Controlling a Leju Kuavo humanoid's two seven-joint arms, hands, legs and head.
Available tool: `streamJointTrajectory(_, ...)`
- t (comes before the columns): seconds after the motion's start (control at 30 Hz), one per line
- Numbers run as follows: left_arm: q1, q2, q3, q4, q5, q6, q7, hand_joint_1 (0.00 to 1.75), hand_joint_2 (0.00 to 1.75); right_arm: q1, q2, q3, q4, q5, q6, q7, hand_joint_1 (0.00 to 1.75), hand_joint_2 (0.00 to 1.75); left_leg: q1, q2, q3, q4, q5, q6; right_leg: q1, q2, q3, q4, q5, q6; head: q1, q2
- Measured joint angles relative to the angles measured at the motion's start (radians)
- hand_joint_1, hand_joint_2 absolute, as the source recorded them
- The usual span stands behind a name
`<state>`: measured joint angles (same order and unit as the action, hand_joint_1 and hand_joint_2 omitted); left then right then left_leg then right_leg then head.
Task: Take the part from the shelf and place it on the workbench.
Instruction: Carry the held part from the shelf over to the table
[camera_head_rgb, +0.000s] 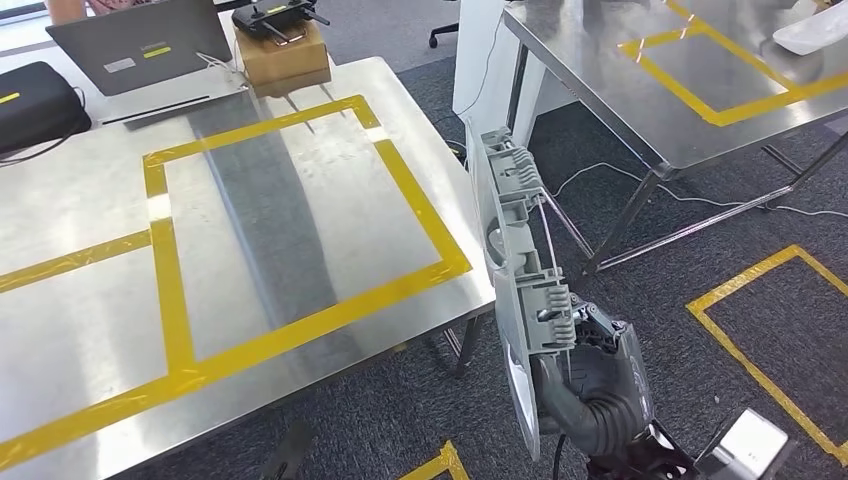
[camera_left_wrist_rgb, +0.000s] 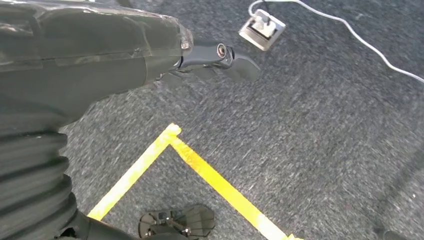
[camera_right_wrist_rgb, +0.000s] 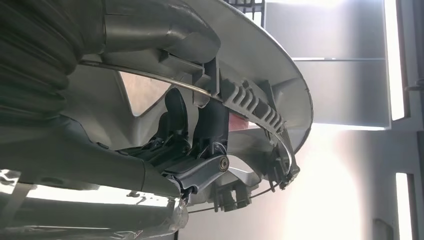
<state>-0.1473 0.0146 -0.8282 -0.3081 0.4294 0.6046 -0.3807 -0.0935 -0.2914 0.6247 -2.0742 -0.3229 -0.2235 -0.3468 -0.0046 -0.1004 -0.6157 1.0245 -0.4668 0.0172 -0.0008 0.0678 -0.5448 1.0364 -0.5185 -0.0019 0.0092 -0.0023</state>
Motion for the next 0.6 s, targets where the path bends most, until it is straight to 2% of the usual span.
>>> streamJointTrajectory(0.03, 0.0, -0.001, 0.0, 0.0, 0.0, 0.001, 0.0, 0.0, 1.75, -0.001, 0.0, 0.0, 0.0, 0.0, 0.0, 0.0, 1.75, 1.75, 0.001, -0.008, -0.006, 0.0, 0.004, -0.006, 0.0, 0.006, 0.004, -0.015, -0.001, -0.002, -0.001, 0.0)
streamJointTrajectory(0.1, 0.001, 0.0, 0.0, 0.002, 0.0, 0.002, 0.0, 0.0, 1.75, -0.003, 0.0, 0.0, 0.0, -0.001, 0.001, 0.0, 1.75, 1.75, 0.004, -0.017, -0.016, 0.0, 0.01, -0.018, 0.001, -0.011, 0.006, -0.03, 0.002, -0.007, -0.001, 0.0)
streamJointTrajectory(0.13, 0.001, 0.0, 0.0, 0.003, 0.0, 0.002, 0.0, 0.0, 1.75, -0.005, 0.0, 0.0, 0.001, -0.001, 0.001, 0.001, 1.75, 1.75, 0.002, 0.005, -0.021, 0.004, 0.004, -0.023, 0.0, -0.021, 0.007, -0.036, 0.006, -0.011, -0.003, 0.0)
streamJointTrajectory(0.17, 0.001, 0.001, 0.0, 0.004, 0.0, 0.003, 0.0, 0.0, 1.75, -0.006, 0.0, 0.0, 0.003, -0.002, 0.002, 0.001, 1.75, 1.75, 0.0, 0.038, -0.03, 0.023, -0.013, -0.027, -0.001, -0.033, 0.008, -0.042, 0.011, -0.016, -0.005, 0.0)
streamJointTrajectory(0.23, 0.0, 0.001, 0.0, 0.006, 0.0, 0.004, 0.001, 0.0, 1.75, -0.008, 0.001, 0.0, 0.006, -0.003, 0.003, 0.002, 1.75, 1.75, 0.0, 0.104, -0.071, 0.113, -0.076, -0.036, 0.0, -0.059, 0.008, -0.049, 0.017, -0.022, -0.012, 0.0)
streamJointTrajectory(0.27, -0.001, 0.001, 0.0, 0.006, 0.0, 0.004, 0.001, 0.0, 1.75, -0.008, 0.001, 0.0, 0.008, -0.003, 0.003, 0.002, 1.75, 1.75, 0.004, 0.112, -0.097, 0.175, -0.109, -0.041, 0.001, -0.074, 0.008, -0.049, 0.017, -0.023, -0.014, 0.0)
streamJointTrajectory(0.3, -0.001, 0.001, 0.0, 0.007, 0.0, 0.005, 0.002, 0.0, 1.75, -0.007, 0.0, 0.0, 0.01, -0.003, 0.003, 0.002, 1.75, 1.75, 0.009, 0.112, -0.116, 0.224, -0.127, -0.045, 0.001, -0.09, 0.008, -0.049, 0.017, -0.023, -0.015, 0.0)
streamJointTrajectory(0.33, -0.001, 0.001, -0.001, 0.008, 0.0, 0.005, 0.002, 0.0, 1.75, -0.007, 0.0, 0.0, 0.012, -0.004, 0.002, 0.002, 1.75, 1.75, 0.012, 0.11, -0.122, 0.245, -0.129, -0.049, 0.001, -0.105, 0.008, -0.049, 0.016, -0.022, -0.015, 0.0)
streamJointTrajectory(0.37, -0.001, 0.001, -0.001, 0.009, 0.0, 0.005, 0.003, 0.0, 1.75, -0.007, 0.001, 0.0, 0.015, -0.005, 0.002, 0.002, 1.75, 1.75, 0.016, 0.112, -0.109, 0.231, -0.112, -0.052, 0.001, -0.12, 0.008, -0.048, 0.015, -0.02, -0.015, 0.0)
streamJointTrajectory(0.4, -0.001, 0.001, -0.001, 0.009, 0.0, 0.005, 0.003, 0.0, 1.75, -0.007, 0.001, 0.0, 0.017, -0.007, 0.002, 0.002, 1.75, 1.75, 0.018, 0.12, -0.08, 0.186, -0.084, -0.054, 0.0, -0.132, 0.008, -0.047, 0.013, -0.018, -0.015, 0.0)
streamJointTrajectory(0.47, -0.002, 0.001, 0.0, 0.01, 0.0, 0.006, 0.004, 0.0, 1.75, -0.007, 0.001, -0.001, 0.019, -0.011, 0.002, 0.002, 1.75, 1.75, 0.015, 0.174, -0.012, 0.068, -0.039, -0.054, 0.002, -0.153, 0.008, -0.039, 0.007, -0.008, -0.018, 0.0)
streamJointTrajectory(0.5, -0.003, 0.0, 0.0, 0.01, 0.0, 0.006, 0.004, 0.0, 1.75, -0.006, 0.0, -0.001, 0.019, -0.012, 0.002, 0.002, 1.75, 1.75, 0.011, 0.197, 0.009, 0.029, -0.03, -0.049, 0.005, -0.163, 0.008, -0.035, 0.004, -0.002, -0.018, 0.0)
streamJointTrajectory(0.53, -0.005, 0.0, -0.001, 0.01, 0.0, 0.007, 0.004, 0.0, 1.75, -0.005, 0.0, -0.001, 0.019, -0.013, 0.002, 0.002, 1.75, 1.75, 0.006, 0.209, 0.017, 0.01, -0.031, -0.042, 0.008, -0.174, 0.008, -0.032, 0.001, 0.003, -0.016, 0.0)
streamJointTrajectory(0.6, -0.005, 0.0, -0.001, 0.011, 0.0, 0.008, 0.004, 0.0, 1.75, -0.003, 0.0, 0.0, 0.02, -0.014, 0.001, 0.002, 1.75, 1.75, 0.003, 0.183, 0.013, 0.006, -0.03, -0.024, 0.008, -0.2, 0.011, -0.031, -0.005, 0.011, -0.012, 0.0)
